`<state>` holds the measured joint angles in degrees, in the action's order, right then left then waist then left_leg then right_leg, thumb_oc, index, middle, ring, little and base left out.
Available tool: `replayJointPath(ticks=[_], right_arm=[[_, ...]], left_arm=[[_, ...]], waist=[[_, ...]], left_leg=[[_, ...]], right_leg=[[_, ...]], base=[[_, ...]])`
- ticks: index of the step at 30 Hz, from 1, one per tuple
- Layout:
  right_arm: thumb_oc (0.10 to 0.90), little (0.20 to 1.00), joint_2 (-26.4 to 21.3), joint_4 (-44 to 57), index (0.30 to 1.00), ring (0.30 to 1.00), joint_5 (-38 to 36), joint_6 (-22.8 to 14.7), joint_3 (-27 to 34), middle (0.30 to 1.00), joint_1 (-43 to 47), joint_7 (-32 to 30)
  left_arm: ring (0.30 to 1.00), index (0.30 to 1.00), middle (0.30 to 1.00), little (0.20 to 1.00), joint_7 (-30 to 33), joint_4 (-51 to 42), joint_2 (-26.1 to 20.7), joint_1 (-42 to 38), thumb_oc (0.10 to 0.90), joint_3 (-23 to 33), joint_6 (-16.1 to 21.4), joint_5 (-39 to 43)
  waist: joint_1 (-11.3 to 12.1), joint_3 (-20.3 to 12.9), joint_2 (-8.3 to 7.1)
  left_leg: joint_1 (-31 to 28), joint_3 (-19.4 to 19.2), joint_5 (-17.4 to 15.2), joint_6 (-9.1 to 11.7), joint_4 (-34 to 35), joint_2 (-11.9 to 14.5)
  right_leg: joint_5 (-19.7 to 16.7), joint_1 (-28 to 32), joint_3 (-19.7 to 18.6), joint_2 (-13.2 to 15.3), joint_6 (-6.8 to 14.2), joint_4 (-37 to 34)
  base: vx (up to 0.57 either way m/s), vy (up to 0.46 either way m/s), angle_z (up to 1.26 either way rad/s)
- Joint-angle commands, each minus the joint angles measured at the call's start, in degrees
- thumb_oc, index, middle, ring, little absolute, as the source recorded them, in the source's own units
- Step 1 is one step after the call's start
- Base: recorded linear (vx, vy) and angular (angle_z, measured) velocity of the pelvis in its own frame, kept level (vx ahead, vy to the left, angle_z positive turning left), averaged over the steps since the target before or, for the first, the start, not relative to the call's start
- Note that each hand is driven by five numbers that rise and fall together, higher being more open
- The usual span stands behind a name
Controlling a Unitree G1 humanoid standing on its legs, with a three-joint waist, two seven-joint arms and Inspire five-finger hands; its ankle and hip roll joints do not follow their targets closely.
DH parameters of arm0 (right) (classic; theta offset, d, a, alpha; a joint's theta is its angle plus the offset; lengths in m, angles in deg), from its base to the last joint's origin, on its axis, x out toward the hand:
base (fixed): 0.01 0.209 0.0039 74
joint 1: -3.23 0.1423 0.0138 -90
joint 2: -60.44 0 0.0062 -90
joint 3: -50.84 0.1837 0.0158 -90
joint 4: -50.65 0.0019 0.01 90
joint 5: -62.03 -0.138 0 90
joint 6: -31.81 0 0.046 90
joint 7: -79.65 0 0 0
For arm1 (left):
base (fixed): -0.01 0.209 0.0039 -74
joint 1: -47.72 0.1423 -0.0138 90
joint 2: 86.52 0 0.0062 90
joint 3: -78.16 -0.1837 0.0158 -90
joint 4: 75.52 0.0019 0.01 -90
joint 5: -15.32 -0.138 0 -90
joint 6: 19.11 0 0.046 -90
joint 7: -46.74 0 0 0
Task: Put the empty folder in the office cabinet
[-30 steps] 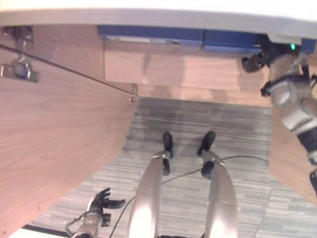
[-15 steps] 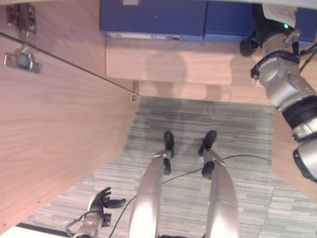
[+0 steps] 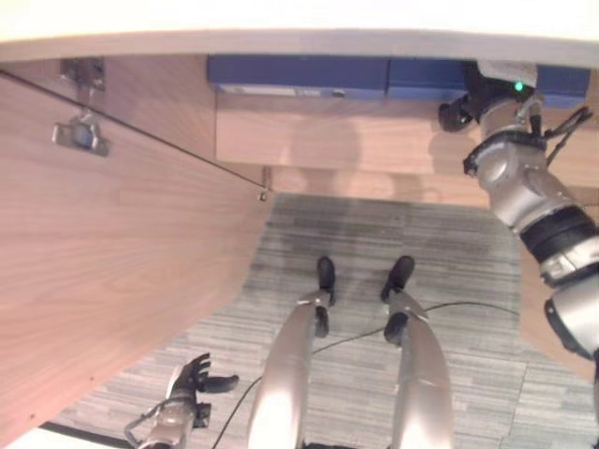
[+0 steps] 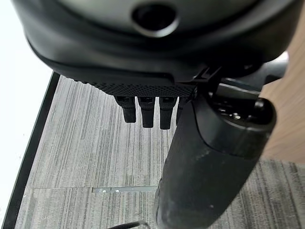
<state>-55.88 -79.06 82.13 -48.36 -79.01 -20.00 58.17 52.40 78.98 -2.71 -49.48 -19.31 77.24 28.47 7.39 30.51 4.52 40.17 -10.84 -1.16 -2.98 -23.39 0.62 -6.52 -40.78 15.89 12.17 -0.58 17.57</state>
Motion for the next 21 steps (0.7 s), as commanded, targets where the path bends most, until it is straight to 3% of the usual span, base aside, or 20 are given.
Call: replayJointPath(ticks=[1, 12, 17, 21], right_arm=[[0.8, 0.9, -3.9, 6.6, 0.9, 0.9, 5.0, -1.7, 4.0, 0.9, -0.2, -4.4], [0.8, 0.9, -5.1, 9.9, 0.9, 0.9, 7.2, -2.3, 7.7, 0.9, -7.2, -3.7], [0.8, 0.9, -5.5, 9.7, 0.9, 0.9, 11.8, -3.6, 5.8, 0.9, -9.9, -3.8], [0.8, 0.9, -7.0, 8.5, 0.9, 0.9, 16.8, -4.4, 3.4, 0.9, -13.6, -3.6]], left_arm=[[0.9, 0.9, 0.9, 0.9, 0.8, 2.3, -2.4, 8.8, 0.8, -1.5, -1.0, -0.5], [0.9, 0.9, 0.9, 0.9, 0.1, 3.7, -1.2, 9.4, 0.8, -0.8, -1.5, -3.3], [0.9, 0.9, 0.9, 0.9, -0.5, 4.8, 0.0, 9.2, 0.8, -0.8, -1.6, -5.8], [0.9, 0.9, 0.9, 0.9, 0.0, 5.9, 0.6, 8.2, 0.8, -0.7, -1.6, -8.8]], waist=[[-0.4, -5.8, 1.72], [-1.0, -8.4, 2.18], [-1.2, -10.9, 0.66], [-1.5, -12.8, -0.17]], left_leg=[[-2.3, 4.0, -1.8, 2.4, 6.0, -1.3], [-8.9, 3.6, -1.0, 2.6, 10.3, -2.7], [-13.1, 3.0, 0.7, 3.2, 14.8, -2.6], [-16.5, 2.9, 4.2, 3.3, 20.2, -3.2]], right_leg=[[8.2, 3.6, 0.1, 1.6, 5.4, 3.2], [5.4, 10.7, -0.3, 1.3, 6.5, -4.5], [2.3, 16.0, -0.2, -0.4, 7.7, -13.0], [0.1, 19.1, 0.0, -0.7, 7.9, -17.6]], base=[[0.06, 0.039, 0.02], [0.04, 0.027, -0.01], [0.05, -0.013, -0.06], [-0.02, 0.008, 0.01]])
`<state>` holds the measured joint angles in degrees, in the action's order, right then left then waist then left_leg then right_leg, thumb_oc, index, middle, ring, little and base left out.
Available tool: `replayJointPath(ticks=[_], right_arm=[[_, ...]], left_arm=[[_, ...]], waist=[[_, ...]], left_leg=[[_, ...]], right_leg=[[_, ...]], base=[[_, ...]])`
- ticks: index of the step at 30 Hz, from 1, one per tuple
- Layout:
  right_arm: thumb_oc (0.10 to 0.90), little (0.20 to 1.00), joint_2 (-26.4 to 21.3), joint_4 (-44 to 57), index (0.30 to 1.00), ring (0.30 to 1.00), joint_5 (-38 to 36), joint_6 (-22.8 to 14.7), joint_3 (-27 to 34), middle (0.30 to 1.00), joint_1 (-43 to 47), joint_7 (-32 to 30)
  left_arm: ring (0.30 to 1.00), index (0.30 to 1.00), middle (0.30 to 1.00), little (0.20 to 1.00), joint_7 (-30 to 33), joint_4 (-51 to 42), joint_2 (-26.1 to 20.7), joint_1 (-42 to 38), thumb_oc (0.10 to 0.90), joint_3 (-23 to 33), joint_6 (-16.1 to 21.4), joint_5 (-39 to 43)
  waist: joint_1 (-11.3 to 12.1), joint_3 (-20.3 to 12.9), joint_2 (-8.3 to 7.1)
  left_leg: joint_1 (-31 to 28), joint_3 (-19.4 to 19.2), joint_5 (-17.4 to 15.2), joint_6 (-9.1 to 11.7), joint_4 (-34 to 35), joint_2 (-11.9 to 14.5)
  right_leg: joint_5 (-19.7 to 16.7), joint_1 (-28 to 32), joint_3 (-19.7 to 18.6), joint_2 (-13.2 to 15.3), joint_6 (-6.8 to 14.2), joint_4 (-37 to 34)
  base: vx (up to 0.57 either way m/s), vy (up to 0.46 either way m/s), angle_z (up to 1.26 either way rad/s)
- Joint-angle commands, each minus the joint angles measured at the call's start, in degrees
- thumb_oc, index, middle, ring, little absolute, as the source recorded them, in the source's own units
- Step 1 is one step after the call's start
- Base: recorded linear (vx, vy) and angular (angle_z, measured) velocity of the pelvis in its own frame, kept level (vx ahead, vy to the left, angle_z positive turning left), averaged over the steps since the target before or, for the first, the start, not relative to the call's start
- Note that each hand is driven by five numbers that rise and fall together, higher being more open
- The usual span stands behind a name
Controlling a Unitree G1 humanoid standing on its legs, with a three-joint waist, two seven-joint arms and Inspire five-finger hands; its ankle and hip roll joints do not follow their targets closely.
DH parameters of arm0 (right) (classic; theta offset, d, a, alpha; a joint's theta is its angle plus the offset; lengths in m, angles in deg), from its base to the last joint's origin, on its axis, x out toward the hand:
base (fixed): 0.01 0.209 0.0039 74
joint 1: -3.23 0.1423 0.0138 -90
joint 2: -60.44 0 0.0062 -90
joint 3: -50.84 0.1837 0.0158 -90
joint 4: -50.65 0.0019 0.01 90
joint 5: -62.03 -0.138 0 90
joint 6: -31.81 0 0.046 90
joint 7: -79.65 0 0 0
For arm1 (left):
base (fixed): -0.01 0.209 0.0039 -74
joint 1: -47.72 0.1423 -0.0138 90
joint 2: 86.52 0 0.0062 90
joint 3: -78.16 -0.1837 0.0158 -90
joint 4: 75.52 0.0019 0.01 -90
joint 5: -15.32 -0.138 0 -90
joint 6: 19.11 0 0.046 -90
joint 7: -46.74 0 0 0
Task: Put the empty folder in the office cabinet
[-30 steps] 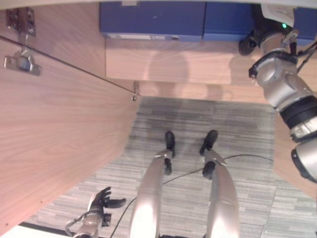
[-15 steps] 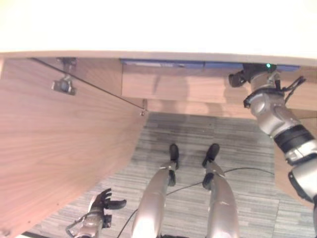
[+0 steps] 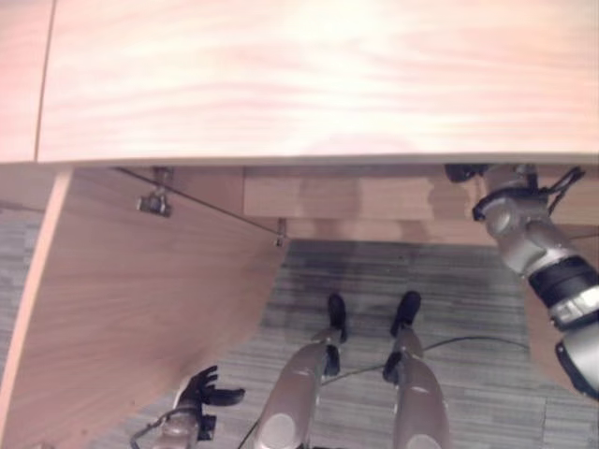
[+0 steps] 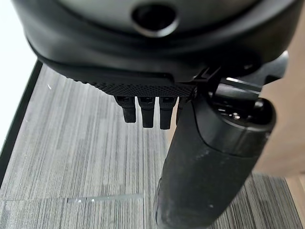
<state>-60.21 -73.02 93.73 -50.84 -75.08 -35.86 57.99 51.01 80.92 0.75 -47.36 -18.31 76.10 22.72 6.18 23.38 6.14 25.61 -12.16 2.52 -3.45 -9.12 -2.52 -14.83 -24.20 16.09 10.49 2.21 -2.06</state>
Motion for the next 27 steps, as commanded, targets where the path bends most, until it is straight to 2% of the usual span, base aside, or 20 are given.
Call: replayJointPath(ticks=[1, 5, 10, 11, 15, 18, 20, 21, 24, 27], right_arm=[[0.8, 0.9, -2.8, 3.1, 0.9, 0.9, 6.2, -2.0, -1.1, 0.9, 1.5, -3.2], [0.8, 0.9, 0.5, 3.2, 0.9, 0.9, 7.9, -3.3, -1.0, 0.9, -6.7, -1.8], [0.8, 0.9, 1.8, 4.3, 0.9, 0.9, 7.3, -3.9, 1.2, 0.9, -12.5, -0.9], [0.8, 0.9, 5.2, 4.2, 0.9, 0.9, 5.2, -4.4, 4.1, 0.9, -18.1, -1.0], [0.8, 0.9, 7.9, 3.3, 0.9, 0.9, 3.7, -4.4, 6.2, 0.9, -21.9, -1.7], [0.8, 0.9, 12.8, 5.6, 0.9, 0.9, 0.6, -4.0, 12.1, 0.9, -33.9, -0.9], [0.8, 0.9, 13.7, 6.8, 0.9, 0.9, -0.9, -4.2, 14.5, 0.9, -38.2, -0.8], [0.8, 0.9, 14.7, 7.5, 0.9, 0.9, -2.4, -4.1, 16.6, 0.9, -42.6, -0.3], [0.8, 0.9, 17.0, 8.6, 0.9, 0.9, -5.2, -4.2, 20.5, 0.9, -50.4, 0.3], [0.8, 0.9, 19.2, 8.2, 0.9, 0.9, -7.6, -4.0, 23.1, 0.9, -57.9, 1.8]], left_arm=[[0.9, 0.9, 0.9, 0.9, 1.6, 4.6, -2.6, 5.7, 0.8, -1.4, -0.8, -3.2], [0.9, 0.9, 0.9, 0.9, 2.2, 8.2, -0.6, 4.4, 0.8, -0.6, -1.4, -5.3], [0.9, 0.9, 0.9, 0.9, 2.1, 9.7, 0.4, 3.8, 0.8, 0.5, -1.9, -6.5], [0.9, 0.9, 0.9, 0.9, 2.8, 11.6, 1.3, 3.4, 0.8, 1.1, -2.8, -8.1], [0.9, 0.9, 0.9, 0.9, 4.1, 12.1, 1.7, 2.6, 0.8, 2.0, -3.5, -8.8], [0.9, 0.9, 0.9, 0.9, 4.5, 12.2, 3.5, 3.3, 0.8, 4.2, -4.5, -9.1], [0.9, 0.9, 0.9, 0.9, 4.6, 12.6, 4.0, 3.6, 0.8, 4.8, -5.0, -9.1], [0.9, 0.9, 0.9, 0.9, 4.4, 12.5, 4.5, 4.0, 0.8, 5.5, -5.3, -8.8], [0.9, 0.9, 0.9, 0.9, 4.3, 14.6, 5.1, 4.9, 0.8, 7.1, -6.7, -10.1], [0.9, 0.9, 0.9, 0.9, 3.5, 16.2, 5.8, 6.2, 0.8, 8.0, -7.7, -12.6]], waist=[[-0.3, -6.2, -1.94], [-0.5, -8.2, -2.21], [-1.1, -8.9, -2.0], [-1.8, -10.0, -2.52], [-2.3, -11.0, -2.88], [-4.3, -15.1, -4.32], [-4.8, -16.5, -5.14], [-5.3, -17.7, -6.02], [-7.2, -18.6, -7.18], [-9.3, -19.2, -7.94]], left_leg=[[-2.8, 4.3, 0.9, 3.8, 6.9, -0.1], [-8.9, 5.1, 2.6, 4.0, 11.9, -0.6], [-12.4, 5.6, 1.6, 3.6, 11.8, -0.7], [-15.3, 5.5, 0.2, 3.1, 11.2, -1.0], [-16.9, 5.5, -0.7, 2.7, 10.8, -1.2], [-21.9, 3.9, -3.3, 1.7, 11.1, -1.4], [-23.2, 3.1, -3.5, 1.8, 11.7, -1.1], [-24.5, 2.5, -3.6, 1.8, 12.5, -0.9], [-26.7, 1.2, -3.7, 1.5, 14.0, -0.5], [-28.2, -1.6, -4.8, 1.2, 14.1, -0.1]], right_leg=[[8.3, 3.2, -0.4, 0.8, 5.2, 1.5], [9.3, 7.7, -0.2, 1.3, 5.8, 1.6], [10.4, 10.5, 0.3, 2.5, 6.1, 3.7], [11.5, 12.9, 0.5, 3.5, 6.5, 5.6], [11.8, 14.4, 0.5, 3.9, 6.7, 6.3], [11.5, 17.7, -0.6, 3.5, 7.6, 5.8], [10.8, 18.5, -1.3, 2.8, 7.9, 4.5], [10.3, 19.1, -1.9, 2.3, 8.1, 3.5], [10.3, 19.1, -4.2, 1.2, 8.3, 4.5], [9.3, 18.2, -7.3, 0.1, 8.5, 4.5]], base=[[0.02, 0.012, 0.04], [0.05, 0.047, 0.0], [0.05, 0.062, 0.12], [0.04, 0.075, 0.04], [0.05, 0.063, 0.03], [0.12, 0.104, -0.09], [0.06, 0.07, -0.34], [0.06, 0.061, -0.44], [0.03, 0.066, -0.4], [0.0, 0.077, -0.92]])
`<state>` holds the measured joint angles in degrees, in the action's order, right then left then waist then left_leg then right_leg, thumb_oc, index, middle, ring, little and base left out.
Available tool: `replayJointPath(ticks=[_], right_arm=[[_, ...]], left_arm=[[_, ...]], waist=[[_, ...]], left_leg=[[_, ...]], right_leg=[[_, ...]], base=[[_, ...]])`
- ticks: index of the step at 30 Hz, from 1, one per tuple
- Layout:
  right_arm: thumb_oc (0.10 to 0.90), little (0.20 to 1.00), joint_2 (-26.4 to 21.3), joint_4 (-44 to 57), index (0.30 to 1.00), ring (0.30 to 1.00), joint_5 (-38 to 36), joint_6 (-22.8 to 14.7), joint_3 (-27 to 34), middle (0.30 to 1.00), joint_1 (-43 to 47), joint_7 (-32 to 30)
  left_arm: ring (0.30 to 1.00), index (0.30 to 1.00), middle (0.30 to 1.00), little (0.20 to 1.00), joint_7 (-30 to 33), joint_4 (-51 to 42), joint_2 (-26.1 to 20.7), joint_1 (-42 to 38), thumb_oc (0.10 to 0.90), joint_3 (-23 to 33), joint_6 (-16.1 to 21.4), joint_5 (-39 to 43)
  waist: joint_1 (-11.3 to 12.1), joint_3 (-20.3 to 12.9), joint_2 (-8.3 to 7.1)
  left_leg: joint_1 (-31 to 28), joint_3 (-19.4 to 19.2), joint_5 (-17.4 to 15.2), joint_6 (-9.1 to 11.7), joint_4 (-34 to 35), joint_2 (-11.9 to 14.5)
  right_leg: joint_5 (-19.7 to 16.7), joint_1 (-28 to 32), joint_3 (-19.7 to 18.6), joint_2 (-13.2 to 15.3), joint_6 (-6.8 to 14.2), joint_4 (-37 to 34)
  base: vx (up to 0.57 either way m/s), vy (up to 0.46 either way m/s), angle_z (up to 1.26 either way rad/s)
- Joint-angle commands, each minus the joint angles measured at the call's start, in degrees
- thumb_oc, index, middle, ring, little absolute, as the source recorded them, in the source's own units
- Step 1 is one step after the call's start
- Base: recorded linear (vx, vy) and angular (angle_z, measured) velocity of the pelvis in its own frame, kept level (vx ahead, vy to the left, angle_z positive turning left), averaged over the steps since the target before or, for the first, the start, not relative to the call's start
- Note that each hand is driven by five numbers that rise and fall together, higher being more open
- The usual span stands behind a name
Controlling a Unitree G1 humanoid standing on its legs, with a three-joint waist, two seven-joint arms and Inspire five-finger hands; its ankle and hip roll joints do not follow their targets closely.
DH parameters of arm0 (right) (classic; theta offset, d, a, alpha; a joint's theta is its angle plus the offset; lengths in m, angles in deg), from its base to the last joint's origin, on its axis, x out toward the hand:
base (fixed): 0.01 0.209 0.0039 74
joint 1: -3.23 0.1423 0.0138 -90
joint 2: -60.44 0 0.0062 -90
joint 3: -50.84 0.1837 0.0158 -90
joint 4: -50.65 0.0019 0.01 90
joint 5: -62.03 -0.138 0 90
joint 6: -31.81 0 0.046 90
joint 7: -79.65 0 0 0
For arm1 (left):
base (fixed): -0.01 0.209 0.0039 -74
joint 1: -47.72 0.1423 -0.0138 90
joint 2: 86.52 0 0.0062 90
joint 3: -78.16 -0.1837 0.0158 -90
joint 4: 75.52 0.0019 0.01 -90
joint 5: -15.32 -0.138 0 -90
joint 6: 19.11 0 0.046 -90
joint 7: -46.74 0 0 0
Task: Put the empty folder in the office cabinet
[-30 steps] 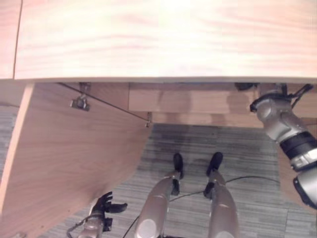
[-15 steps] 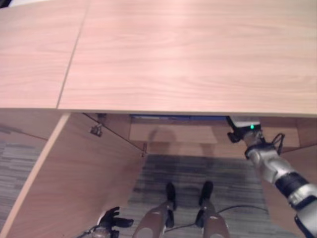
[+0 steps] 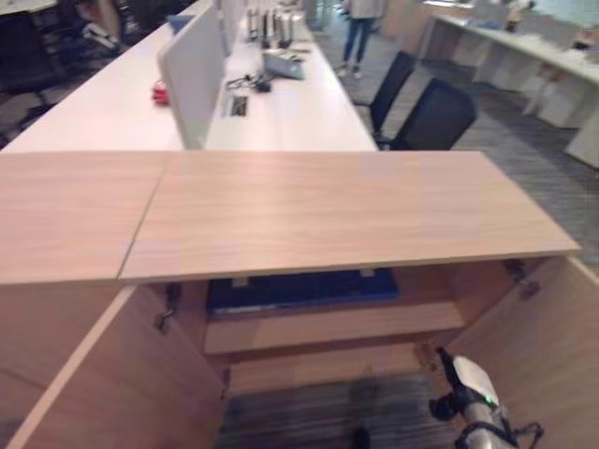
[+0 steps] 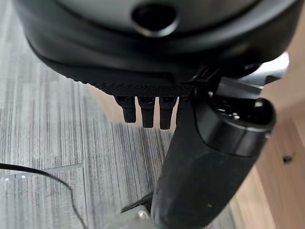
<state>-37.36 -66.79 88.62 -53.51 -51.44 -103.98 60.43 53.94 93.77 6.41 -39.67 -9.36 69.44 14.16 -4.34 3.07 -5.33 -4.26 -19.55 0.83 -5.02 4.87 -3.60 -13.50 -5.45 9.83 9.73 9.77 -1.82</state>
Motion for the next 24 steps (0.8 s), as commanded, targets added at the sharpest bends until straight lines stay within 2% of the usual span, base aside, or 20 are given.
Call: replayJointPath(ticks=[1, 4, 9, 12, 13, 14, 15, 16, 19, 20, 22, 24], right_arm=[[0.8, 0.9, -3.1, 1.6, 0.9, 0.9, -3.3, -1.2, 0.3, 0.9, 8.4, -0.1], [0.8, 0.9, -1.7, 0.9, 0.9, 0.9, -6.9, -0.2, 5.5, 0.9, 1.5, 1.0], [0.8, 0.9, -0.4, -0.2, 0.9, 0.9, -12.0, 1.1, 12.6, 0.9, -2.5, -0.8], [0.8, 0.9, 0.8, -3.0, 0.9, 0.9, -16.4, 0.0, 16.7, 0.9, -3.9, -3.2], [0.8, 0.9, 1.3, -3.3, 0.9, 0.9, -19.4, -0.7, 18.9, 0.9, -3.8, -4.7], [0.8, 0.9, 1.7, -3.3, 0.9, 0.9, -21.7, -1.5, 20.7, 0.9, -3.6, -5.8], [0.8, 0.9, 2.3, -3.0, 0.9, 0.9, -24.6, -2.4, 22.7, 0.9, -3.6, -6.8], [0.8, 0.9, 2.6, -3.5, 0.9, 0.9, -27.9, -3.4, 24.8, 0.9, -3.3, -7.5], [0.8, 0.9, 2.4, -2.5, 0.9, 0.9, -33.1, -4.7, 28.9, 0.9, -3.0, -7.9], [0.8, 0.9, 1.3, -2.3, 0.9, 0.9, -35.1, -5.4, 31.6, 0.9, -2.1, -8.5], [0.8, 0.9, 0.3, -1.7, 0.9, 0.9, -35.8, -5.7, 32.9, 0.9, -1.0, -9.3], [0.8, 0.9, -0.7, -0.9, 0.9, 0.9, -35.9, -5.8, 34.2, 0.9, -1.0, -9.6]], left_arm=[[0.9, 0.9, 0.9, 0.9, 0.6, 3.4, 0.2, -1.3, 0.8, -0.8, -1.2, -4.3], [0.9, 0.9, 0.9, 0.9, 0.6, 1.3, 0.6, -1.4, 0.8, -1.7, -1.1, -3.2], [0.9, 0.9, 0.9, 0.9, 0.9, -0.8, 0.1, -2.9, 0.8, -3.8, -1.0, -1.9], [0.9, 0.9, 0.9, 0.9, 0.7, -3.5, 1.3, 1.1, 0.8, -6.9, 0.0, -4.2], [0.9, 0.9, 0.9, 0.9, 0.5, -4.1, 1.4, 0.9, 0.8, -8.3, 0.2, -4.2], [0.9, 0.9, 0.9, 0.9, 0.5, -4.0, 1.3, 0.4, 0.8, -8.8, 0.3, -4.1], [0.9, 0.9, 0.9, 0.9, 0.7, -3.5, 1.4, -0.5, 0.8, -8.9, 0.0, -4.3], [0.9, 0.9, 0.9, 0.9, 0.7, -3.5, 1.4, -1.4, 0.8, -9.0, -0.3, -4.8], [0.9, 0.9, 0.9, 0.9, 0.4, -2.9, 1.4, -2.4, 0.8, -9.4, -0.9, -5.1], [0.9, 0.9, 0.9, 0.9, 0.1, -1.9, 1.0, -2.7, 0.8, -8.9, -1.4, -5.5], [0.9, 0.9, 0.9, 0.9, 0.2, -0.9, 0.8, -2.8, 0.8, -8.3, -1.6, -5.7], [0.9, 0.9, 0.9, 0.9, 0.3, -0.3, 0.3, -2.7, 0.8, -7.8, -1.8, -6.4]], waist=[[0.8, 1.0, 3.39], [-2.3, 0.6, 3.64], [-5.1, 0.5, 4.45], [-5.0, 1.2, 4.71], [-5.7, 2.5, 5.07], [-6.2, 3.7, 5.62], [-6.8, 4.3, 5.93], [-7.3, 4.0, 6.14], [-7.6, 2.8, 5.89], [-7.5, 1.5, 4.99], [-7.4, 1.2, 4.37], [-6.9, 0.6, 3.65]], left_leg=[[1.5, 5.1, -3.2, 2.9, 0.1, 1.1], [0.2, 2.3, -4.2, 2.6, 0.1, 1.3], [-0.9, 0.5, -4.5, 2.6, 0.1, 1.3], [-0.9, 1.1, -4.4, 2.5, 0.1, 1.2], [-1.2, 0.5, -4.5, 2.3, 0.1, 1.5], [-2.2, -0.5, -5.9, 2.4, 0.1, 2.1], [-2.6, -2.0, -5.9, 2.7, 0.1, 2.8], [-2.5, -3.0, -5.9, 2.8, 0.1, 3.5], [-2.2, -4.1, -6.2, 3.0, 0.1, 4.0], [-2.1, -4.8, -6.2, 3.6, 0.1, 4.3], [-2.4, -5.5, -6.1, 4.1, 0.1, 5.0], [-3.1, -6.7, -6.1, 5.0, 0.1, 5.8]], right_leg=[[7.7, -0.7, -1.7, 0.6, 0.9, 4.0], [7.1, -1.2, -4.3, -0.2, 1.3, 3.7], [7.2, -1.8, -6.3, -0.7, 1.4, 5.1], [7.6, -1.7, -5.5, -0.5, 1.2, 5.9], [7.8, -2.8, -4.8, -0.4, 1.4, 8.2], [8.9, -3.5, -2.0, 1.0, 2.1, 10.6], [9.3, -3.6, 1.7, 3.3, 1.8, 11.9], [9.2, -3.7, 2.5, 5.2, 1.6, 13.2], [7.0, -2.3, 2.2, 8.4, 2.3, 12.1], [3.9, -0.8, 1.4, 9.5, 3.6, 8.7], [2.1, -0.9, 0.8, 9.6, 4.3, 6.5], [3.0, -0.1, 1.1, 8.9, 4.4, 3.5]], base=[[-0.04, 0.06, -1.01], [-0.04, 0.07, -0.52], [-0.02, 0.044, -0.47], [-0.06, 0.024, 0.06], [-0.07, 0.071, 0.34], [-0.08, 0.051, 0.07], [-0.02, -0.006, -0.73], [-0.02, -0.088, -1.29], [0.06, -0.154, -0.82], [0.14, -0.285, -0.26], [0.12, -0.271, -0.67], [0.1, -0.183, -0.55]])
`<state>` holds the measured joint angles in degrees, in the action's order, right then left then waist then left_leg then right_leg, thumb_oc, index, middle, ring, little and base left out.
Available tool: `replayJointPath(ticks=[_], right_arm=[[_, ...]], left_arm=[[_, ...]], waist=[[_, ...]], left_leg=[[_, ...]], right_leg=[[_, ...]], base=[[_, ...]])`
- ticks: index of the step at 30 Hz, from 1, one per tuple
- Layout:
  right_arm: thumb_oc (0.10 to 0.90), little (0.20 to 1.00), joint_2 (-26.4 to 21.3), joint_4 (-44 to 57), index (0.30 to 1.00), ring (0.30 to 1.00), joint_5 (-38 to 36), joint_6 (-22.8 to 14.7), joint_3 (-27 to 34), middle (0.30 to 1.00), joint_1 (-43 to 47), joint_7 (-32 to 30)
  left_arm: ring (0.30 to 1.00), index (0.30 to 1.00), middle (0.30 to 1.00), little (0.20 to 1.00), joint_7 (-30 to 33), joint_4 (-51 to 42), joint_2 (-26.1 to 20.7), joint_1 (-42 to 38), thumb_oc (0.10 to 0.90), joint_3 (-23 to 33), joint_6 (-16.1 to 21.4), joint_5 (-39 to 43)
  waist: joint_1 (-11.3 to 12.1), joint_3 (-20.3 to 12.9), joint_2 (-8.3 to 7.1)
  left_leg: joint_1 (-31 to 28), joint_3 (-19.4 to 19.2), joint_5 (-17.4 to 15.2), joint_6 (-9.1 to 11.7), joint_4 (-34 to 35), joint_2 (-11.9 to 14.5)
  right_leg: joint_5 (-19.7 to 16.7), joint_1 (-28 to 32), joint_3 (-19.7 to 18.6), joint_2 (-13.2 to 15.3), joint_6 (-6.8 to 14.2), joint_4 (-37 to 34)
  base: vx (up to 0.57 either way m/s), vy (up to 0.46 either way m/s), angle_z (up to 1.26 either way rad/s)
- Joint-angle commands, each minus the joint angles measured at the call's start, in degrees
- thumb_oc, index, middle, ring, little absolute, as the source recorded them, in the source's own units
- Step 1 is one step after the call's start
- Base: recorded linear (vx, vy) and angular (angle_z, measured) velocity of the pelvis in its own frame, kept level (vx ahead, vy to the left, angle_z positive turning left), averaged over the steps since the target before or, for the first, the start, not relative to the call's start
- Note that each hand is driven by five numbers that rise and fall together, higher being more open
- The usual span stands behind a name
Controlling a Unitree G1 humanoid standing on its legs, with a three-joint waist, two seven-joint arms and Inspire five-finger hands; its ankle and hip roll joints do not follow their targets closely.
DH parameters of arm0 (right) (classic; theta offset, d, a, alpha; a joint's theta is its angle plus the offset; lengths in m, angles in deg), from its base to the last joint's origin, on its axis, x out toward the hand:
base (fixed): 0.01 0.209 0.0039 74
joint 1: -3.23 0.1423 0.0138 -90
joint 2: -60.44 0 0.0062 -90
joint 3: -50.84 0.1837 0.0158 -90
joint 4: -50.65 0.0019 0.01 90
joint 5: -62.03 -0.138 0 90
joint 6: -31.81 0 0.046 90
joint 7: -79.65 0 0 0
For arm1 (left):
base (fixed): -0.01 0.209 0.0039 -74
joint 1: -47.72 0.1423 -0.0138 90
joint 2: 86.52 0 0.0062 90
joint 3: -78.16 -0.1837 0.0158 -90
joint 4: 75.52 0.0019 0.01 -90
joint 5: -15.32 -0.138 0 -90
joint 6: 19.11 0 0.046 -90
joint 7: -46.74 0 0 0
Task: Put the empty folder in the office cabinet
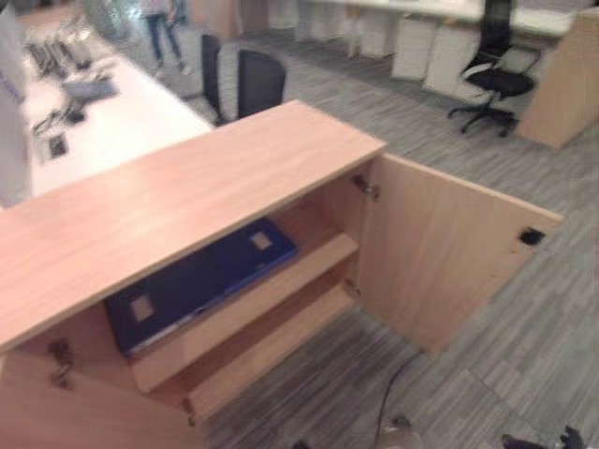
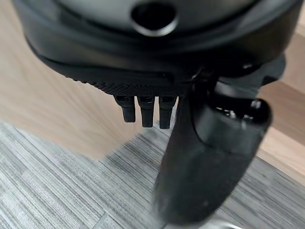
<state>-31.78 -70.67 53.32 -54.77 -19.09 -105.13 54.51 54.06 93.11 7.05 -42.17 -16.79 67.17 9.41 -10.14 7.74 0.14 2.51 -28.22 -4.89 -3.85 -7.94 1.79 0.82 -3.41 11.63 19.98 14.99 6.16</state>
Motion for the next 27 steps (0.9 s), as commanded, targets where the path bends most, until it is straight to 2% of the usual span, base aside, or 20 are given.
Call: replayJointPath(ticks=[1, 2, 3, 6, 8, 10, 14, 15, 21, 27], right_arm=[[0.8, 0.9, -6.3, 3.1, 0.9, 0.9, -0.6, -4.5, 1.9, 0.9, 0.1, -3.6], [0.8, 0.9, -6.9, 3.6, 0.9, 0.9, -0.6, -4.6, 2.5, 0.9, 0.0, -3.7], [0.8, 0.9, -7.5, 4.4, 0.9, 0.9, -1.1, -4.6, 3.9, 0.9, -0.1, -3.4], [0.8, 0.9, -8.5, 6.4, 0.9, 0.9, -0.7, -4.8, 5.7, 0.9, -0.3, -3.5], [0.8, 0.9, -8.6, 7.0, 0.9, 0.9, -0.7, -4.9, 6.2, 0.9, -0.3, -3.4], [0.8, 0.9, -9.7, 9.0, 0.9, 0.9, -0.2, -4.7, 6.9, 0.9, -0.1, -3.5], [0.8, 0.9, -11.3, 10.2, 0.9, 0.9, -0.2, -4.8, 7.7, 0.9, 0.5, -3.3], [0.8, 0.9, -12.9, 10.9, 0.9, 0.9, -0.1, -5.1, 7.9, 0.9, 1.2, -2.8], [0.8, 0.9, -17.2, 13.2, 0.9, 0.9, 0.7, -5.3, 7.8, 0.9, 2.4, -0.6], [0.8, 0.9, -21.3, 15.1, 0.9, 0.9, 1.4, -5.6, 4.9, 0.9, 5.0, 3.2]], left_arm=[[0.9, 0.9, 0.9, 0.9, 0.2, 0.4, -0.3, -0.2, 0.8, -0.4, 0.5, -1.7], [0.9, 0.9, 0.9, 0.9, 0.2, 0.7, -0.5, -0.1, 0.8, -0.3, 0.4, -2.1], [0.9, 0.9, 0.9, 0.9, -0.2, 1.3, -1.0, 0.0, 0.8, 0.0, 0.2, -2.5], [0.9, 0.9, 0.9, 0.9, -0.8, 0.9, -1.1, -0.1, 0.8, 0.2, 0.1, -2.4], [0.9, 0.9, 0.9, 0.9, -0.9, 0.5, -1.1, -0.3, 0.8, 0.2, 0.1, -2.1], [0.9, 0.9, 0.9, 0.9, -1.6, -0.7, -0.6, -0.9, 0.8, -0.3, 0.1, -1.2], [0.9, 0.9, 0.9, 0.9, -2.2, -1.8, 0.2, -1.7, 0.8, -2.2, 0.4, -1.6], [0.9, 0.9, 0.9, 0.9, -2.8, -2.3, 0.4, -2.3, 0.8, -3.5, 0.4, -1.8], [0.9, 0.9, 0.9, 0.9, -3.0, -2.6, -0.5, -3.2, 0.8, -4.1, 0.4, -2.1], [0.9, 0.9, 0.9, 0.9, -3.6, -2.2, -1.1, -3.2, 0.8, -4.6, 0.1, -2.7]], waist=[[-1.1, -4.0, -1.81], [-0.9, -4.3, -2.18], [-0.7, -4.8, -2.72], [-0.7, -5.3, -2.46], [-0.8, -5.4, -2.24], [-1.1, -5.7, -1.33], [-1.5, -5.8, -0.27], [-1.4, -5.8, 0.42], [-1.4, -5.3, 1.36], [-0.4, -5.0, 1.63]], left_leg=[[-10.0, 1.9, -0.3, 3.9, 12.9, 0.5], [-10.2, 1.3, 0.1, 4.4, 12.9, 0.9], [-10.3, 0.9, 0.8, 5.7, 12.8, 2.4], [-10.5, 0.6, 2.0, 7.7, 12.6, 5.5], [-10.5, 0.5, 2.4, 8.2, 12.6, 6.5], [-10.0, 0.4, 3.8, 9.5, 12.4, 9.0], [-9.6, 0.3, 5.0, 10.6, 12.6, 10.8], [-9.1, 0.4, 6.0, 11.4, 12.7, 12.1], [-8.5, 0.9, 8.0, 12.7, 12.7, 14.1], [-8.6, 1.1, 9.8, 13.7, 12.6, 15.3]], right_leg=[[-11.4, -2.0, -0.7, -1.4, -0.8, -4.7], [-11.0, -1.5, -0.7, -1.9, -0.8, -5.6], [-9.5, -0.7, -1.3, -3.6, -1.0, -6.7], [-6.9, 0.1, -1.7, -6.8, -2.3, -7.6], [-6.1, 0.4, -1.8, -7.9, -2.8, -8.0], [-4.2, 0.8, -1.9, -10.6, -4.0, -9.1], [-2.9, 1.1, -1.7, -12.6, -4.8, -9.8], [-1.8, 1.3, -1.7, -13.9, -5.6, -9.9], [0.1, 1.8, -1.0, -15.7, -7.2, -9.8], [1.8, 2.9, -0.1, -17.0, -8.5, -9.8]], base=[[0.08, -0.142, 0.01], [0.12, -0.26, 0.02], [0.16, -0.363, -0.32], [0.11, -0.283, -0.32], [0.07, -0.171, 0.01], [0.11, -0.284, 0.07], [0.06, -0.161, -0.04], [0.08, -0.19, -0.03], [0.05, -0.151, 0.02], [0.03, -0.102, 0.11]])
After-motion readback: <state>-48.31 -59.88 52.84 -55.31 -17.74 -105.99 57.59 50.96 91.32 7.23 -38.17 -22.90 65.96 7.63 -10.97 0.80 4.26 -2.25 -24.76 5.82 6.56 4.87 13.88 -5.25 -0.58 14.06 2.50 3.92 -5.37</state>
